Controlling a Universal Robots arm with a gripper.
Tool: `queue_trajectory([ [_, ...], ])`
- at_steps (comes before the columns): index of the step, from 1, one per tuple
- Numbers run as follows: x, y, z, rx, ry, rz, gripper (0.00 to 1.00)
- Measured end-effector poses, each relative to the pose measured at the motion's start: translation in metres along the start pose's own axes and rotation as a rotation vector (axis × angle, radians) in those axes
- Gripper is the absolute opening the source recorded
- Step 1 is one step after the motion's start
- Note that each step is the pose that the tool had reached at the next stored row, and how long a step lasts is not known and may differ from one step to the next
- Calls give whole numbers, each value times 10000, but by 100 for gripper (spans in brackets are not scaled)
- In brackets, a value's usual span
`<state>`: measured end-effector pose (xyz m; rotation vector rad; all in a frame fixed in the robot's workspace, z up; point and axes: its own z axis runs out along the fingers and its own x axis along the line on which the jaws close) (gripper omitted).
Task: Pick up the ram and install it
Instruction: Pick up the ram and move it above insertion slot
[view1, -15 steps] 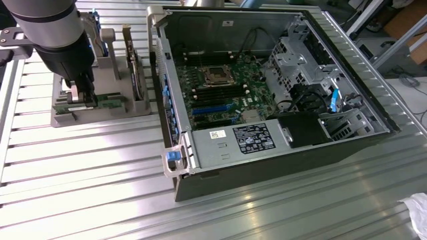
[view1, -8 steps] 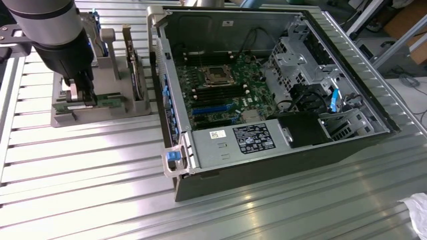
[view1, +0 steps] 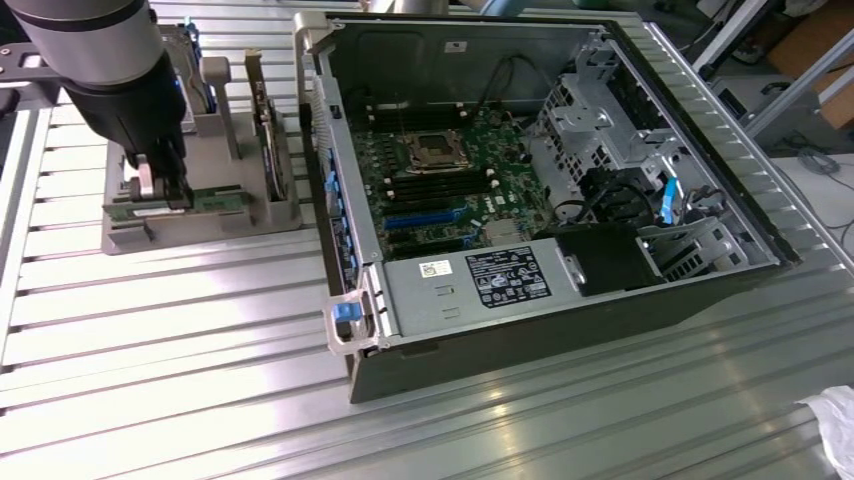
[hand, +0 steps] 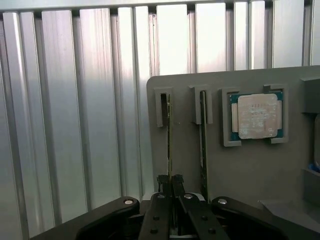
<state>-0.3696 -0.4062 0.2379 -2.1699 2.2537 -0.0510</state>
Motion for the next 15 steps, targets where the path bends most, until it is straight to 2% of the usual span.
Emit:
queue_trajectory([
  [15,1,-2,-53,0,1,0,13],
])
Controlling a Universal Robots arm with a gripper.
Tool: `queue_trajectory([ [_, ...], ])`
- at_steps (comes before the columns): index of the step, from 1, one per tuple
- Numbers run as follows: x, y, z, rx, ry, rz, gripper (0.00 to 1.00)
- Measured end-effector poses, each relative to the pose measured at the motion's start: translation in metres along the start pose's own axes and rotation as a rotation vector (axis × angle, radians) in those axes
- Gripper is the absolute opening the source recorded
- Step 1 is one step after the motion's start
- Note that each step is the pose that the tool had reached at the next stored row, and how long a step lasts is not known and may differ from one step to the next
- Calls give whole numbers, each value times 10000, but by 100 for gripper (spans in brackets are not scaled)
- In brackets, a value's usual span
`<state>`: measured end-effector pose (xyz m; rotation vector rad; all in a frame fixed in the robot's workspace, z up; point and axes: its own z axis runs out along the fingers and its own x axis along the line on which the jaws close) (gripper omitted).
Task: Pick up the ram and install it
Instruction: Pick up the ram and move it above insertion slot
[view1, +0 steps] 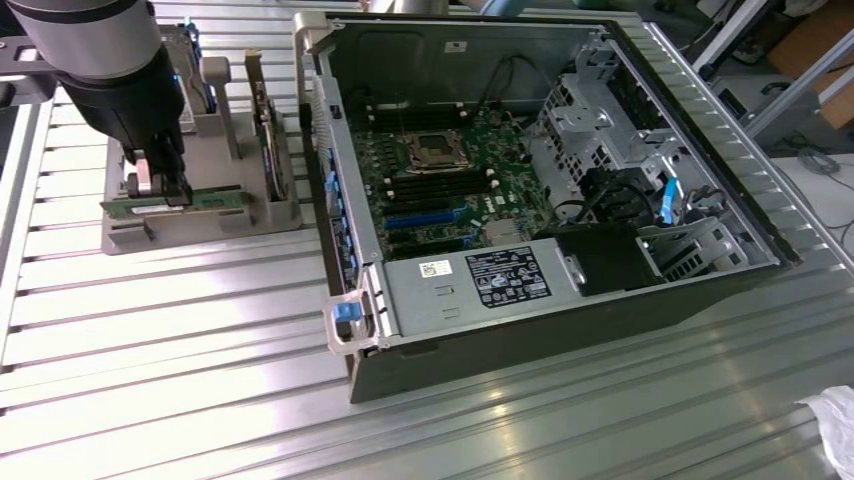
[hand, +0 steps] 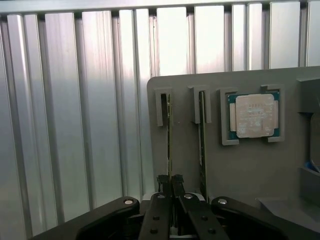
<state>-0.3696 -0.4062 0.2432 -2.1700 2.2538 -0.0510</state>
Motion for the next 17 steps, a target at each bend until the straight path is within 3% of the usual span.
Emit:
queue_trajectory([
  [17,-1,-2,-70,3,2,0,12],
])
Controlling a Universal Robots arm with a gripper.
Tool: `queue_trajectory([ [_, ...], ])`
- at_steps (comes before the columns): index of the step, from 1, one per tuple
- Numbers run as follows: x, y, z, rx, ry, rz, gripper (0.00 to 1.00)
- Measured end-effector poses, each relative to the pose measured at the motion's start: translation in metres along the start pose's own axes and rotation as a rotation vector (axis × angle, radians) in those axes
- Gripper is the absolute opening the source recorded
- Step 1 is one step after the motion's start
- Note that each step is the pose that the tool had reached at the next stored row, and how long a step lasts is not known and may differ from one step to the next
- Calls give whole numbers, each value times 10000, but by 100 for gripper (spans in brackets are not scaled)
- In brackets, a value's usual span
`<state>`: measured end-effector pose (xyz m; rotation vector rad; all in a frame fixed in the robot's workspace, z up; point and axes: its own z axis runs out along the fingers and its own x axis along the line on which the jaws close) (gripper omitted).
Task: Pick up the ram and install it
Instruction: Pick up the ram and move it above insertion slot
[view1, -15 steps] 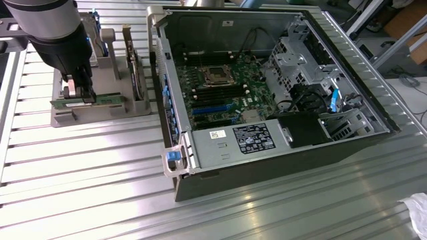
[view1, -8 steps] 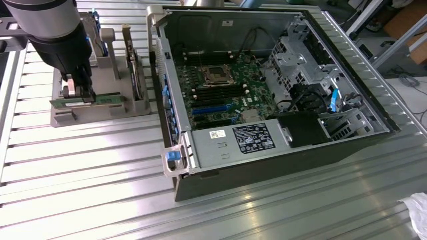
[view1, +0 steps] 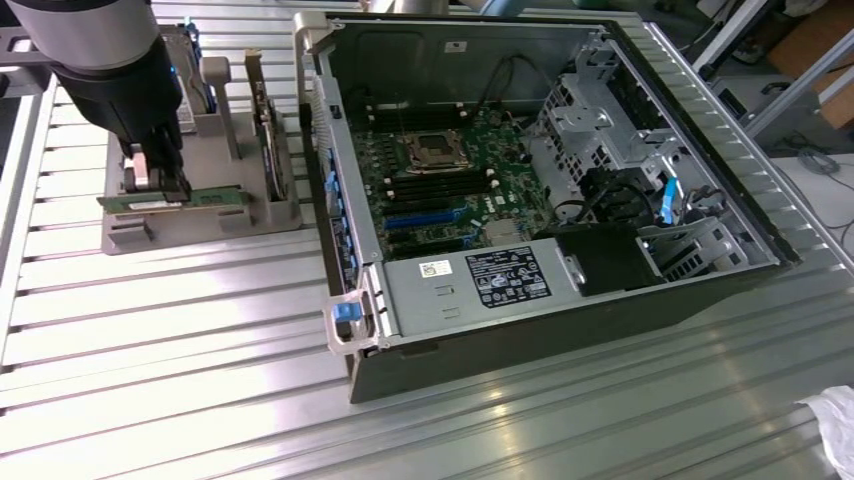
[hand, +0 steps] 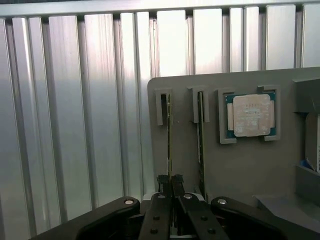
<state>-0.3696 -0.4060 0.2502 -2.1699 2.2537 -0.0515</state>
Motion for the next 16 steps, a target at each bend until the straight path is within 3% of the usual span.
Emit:
queue_trajectory([
  [16,1,-1,-40,-3,2,0,12],
])
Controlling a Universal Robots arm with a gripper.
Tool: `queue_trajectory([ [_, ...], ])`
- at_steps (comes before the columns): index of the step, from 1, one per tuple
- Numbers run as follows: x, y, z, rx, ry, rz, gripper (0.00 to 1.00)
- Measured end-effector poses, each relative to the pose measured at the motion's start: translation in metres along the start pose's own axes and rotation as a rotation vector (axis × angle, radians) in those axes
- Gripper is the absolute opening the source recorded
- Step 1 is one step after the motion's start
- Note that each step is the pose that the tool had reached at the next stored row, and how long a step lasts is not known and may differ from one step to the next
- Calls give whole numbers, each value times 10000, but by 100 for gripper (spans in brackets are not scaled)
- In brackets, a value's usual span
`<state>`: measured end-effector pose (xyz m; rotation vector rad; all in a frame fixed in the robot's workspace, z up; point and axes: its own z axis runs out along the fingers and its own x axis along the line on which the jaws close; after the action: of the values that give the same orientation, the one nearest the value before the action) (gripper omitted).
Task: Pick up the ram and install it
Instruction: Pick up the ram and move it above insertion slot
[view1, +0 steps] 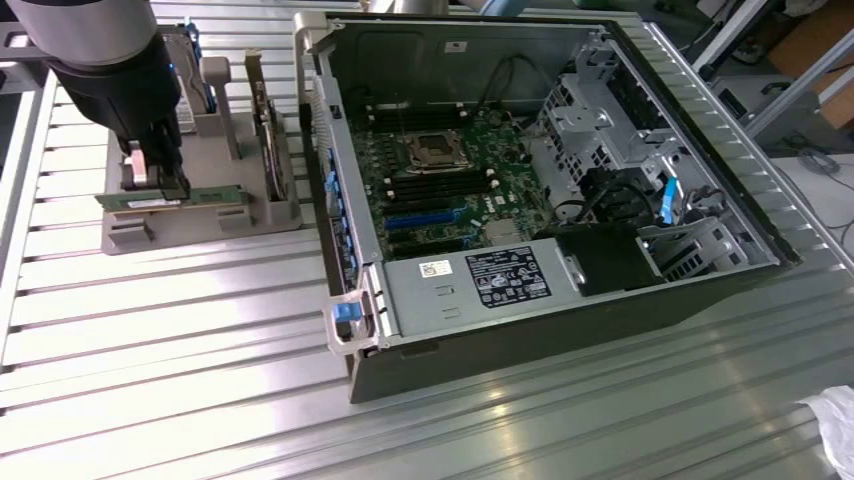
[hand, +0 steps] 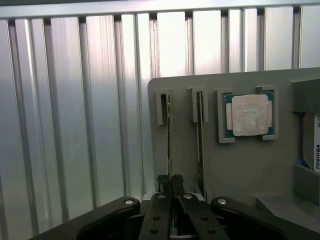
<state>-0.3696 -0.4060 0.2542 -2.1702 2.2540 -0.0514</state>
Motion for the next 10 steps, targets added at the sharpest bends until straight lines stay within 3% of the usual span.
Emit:
queue_trajectory([
  [10,0,-1,-23,0,0,0,12],
])
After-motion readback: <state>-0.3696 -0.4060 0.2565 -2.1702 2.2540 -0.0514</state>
